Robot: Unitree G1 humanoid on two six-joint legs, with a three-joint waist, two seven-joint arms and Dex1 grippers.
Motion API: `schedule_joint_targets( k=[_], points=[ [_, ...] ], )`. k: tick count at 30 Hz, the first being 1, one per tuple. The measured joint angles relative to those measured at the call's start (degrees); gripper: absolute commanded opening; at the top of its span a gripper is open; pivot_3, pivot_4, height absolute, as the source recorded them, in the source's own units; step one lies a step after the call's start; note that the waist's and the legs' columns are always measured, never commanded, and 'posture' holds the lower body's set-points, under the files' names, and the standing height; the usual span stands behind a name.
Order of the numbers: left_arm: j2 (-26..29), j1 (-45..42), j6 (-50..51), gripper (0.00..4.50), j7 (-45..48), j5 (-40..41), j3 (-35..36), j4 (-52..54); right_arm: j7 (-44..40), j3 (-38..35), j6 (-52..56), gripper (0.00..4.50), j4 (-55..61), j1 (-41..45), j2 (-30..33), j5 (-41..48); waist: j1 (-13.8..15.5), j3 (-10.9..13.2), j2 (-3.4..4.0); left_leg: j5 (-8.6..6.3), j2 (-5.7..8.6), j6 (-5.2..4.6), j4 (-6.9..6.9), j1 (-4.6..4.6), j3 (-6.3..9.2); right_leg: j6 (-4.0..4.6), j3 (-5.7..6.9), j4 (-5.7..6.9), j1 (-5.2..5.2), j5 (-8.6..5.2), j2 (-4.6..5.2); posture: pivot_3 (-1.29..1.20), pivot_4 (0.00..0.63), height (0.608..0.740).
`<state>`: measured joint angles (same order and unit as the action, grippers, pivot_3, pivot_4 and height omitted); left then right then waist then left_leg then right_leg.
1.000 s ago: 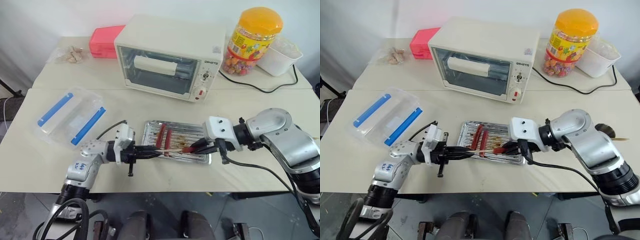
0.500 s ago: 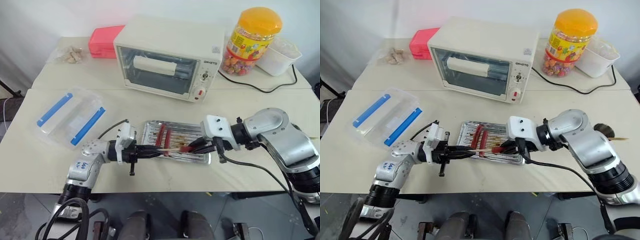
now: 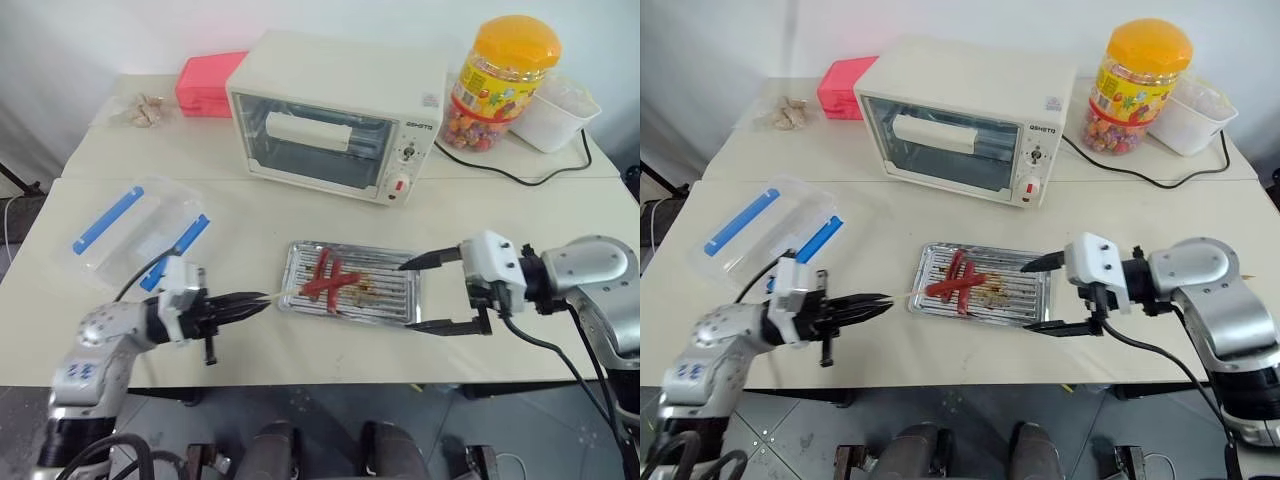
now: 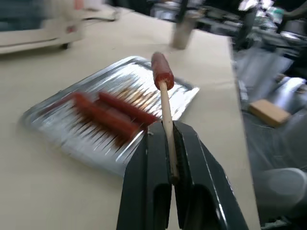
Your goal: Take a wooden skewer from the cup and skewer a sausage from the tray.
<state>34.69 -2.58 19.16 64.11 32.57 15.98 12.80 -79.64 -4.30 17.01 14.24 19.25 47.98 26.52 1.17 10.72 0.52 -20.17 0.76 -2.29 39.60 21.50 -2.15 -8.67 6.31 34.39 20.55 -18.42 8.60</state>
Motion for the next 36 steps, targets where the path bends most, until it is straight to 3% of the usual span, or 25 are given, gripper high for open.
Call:
schedule_joint_targets(
  k=[6, 11, 15, 25, 34, 36],
  points=[
    [-3.0, 7.3, 2.4, 0.00, -11.9, 7.1, 13.2, 6.9, 7.2, -6.3, -3.7, 4.46, 1.8, -6.1, -10.8, 7.5, 0.1, 0.0, 0.00, -0.03, 0.00, 0.03, 0.04, -0.06, 0.02, 0.00, -0.12, 0.00, -0.07, 0.00, 0.02, 0.00, 0.150, 0.740],
    [-9.0, 14.5, 2.9, 0.00, -22.7, 13.1, 25.1, 8.2, 11.7, -6.8, -11.3, 4.46, 5.7, -13.1, -16.5, 5.9, 0.1, 0.0, -0.03, -0.06, -0.04, 0.06, 0.00, -0.10, 0.02, 0.00, -0.14, 0.01, -0.07, 0.00, -0.04, 0.00, 0.150, 0.740],
    [-6.0, 13.0, 2.5, 0.00, -28.9, 13.9, 31.2, 3.1, 14.4, -5.3, -13.4, 4.46, 6.0, -13.7, -17.3, 4.3, 0.3, 0.0, -0.06, -0.04, -0.01, 0.05, 0.07, -0.23, -0.07, 0.02, -0.17, 0.02, -0.20, -0.01, -0.03, 0.00, 0.150, 0.740],
    [6.4, -1.4, 1.3, 0.00, -23.3, 3.6, 17.5, -15.6, 15.1, -3.5, -14.9, 4.46, 5.8, -12.2, -16.4, 4.2, -0.4, -0.1, -0.10, -0.10, 0.04, 0.10, -0.25, -0.28, -0.12, 0.02, -0.10, 0.33, 0.12, -0.01, -0.03, 0.00, 0.150, 0.740],
    [8.4, -1.6, 1.2, 0.00, -20.6, 2.9, 17.2, -17.9, 16.3, -3.7, -15.8, 4.46, 6.0, -14.1, -14.6, 4.1, -1.3, -0.1, -0.11, -0.09, -0.01, 0.10, -0.29, -0.35, -0.12, 0.02, -0.03, 0.35, 0.08, -0.01, -0.01, 0.00, 0.150, 0.740],
    [8.5, -1.1, 1.9, 0.55, -20.3, 3.3, 17.8, -17.8, 16.5, -3.7, -15.9, 4.50, 6.0, -14.3, -14.4, 4.1, -1.2, -0.1, -0.11, -0.09, -0.02, 0.10, -0.28, -0.35, -0.12, 0.02, -0.04, 0.34, 0.08, -0.01, -0.01, 0.00, 0.150, 0.740]
  ],
)
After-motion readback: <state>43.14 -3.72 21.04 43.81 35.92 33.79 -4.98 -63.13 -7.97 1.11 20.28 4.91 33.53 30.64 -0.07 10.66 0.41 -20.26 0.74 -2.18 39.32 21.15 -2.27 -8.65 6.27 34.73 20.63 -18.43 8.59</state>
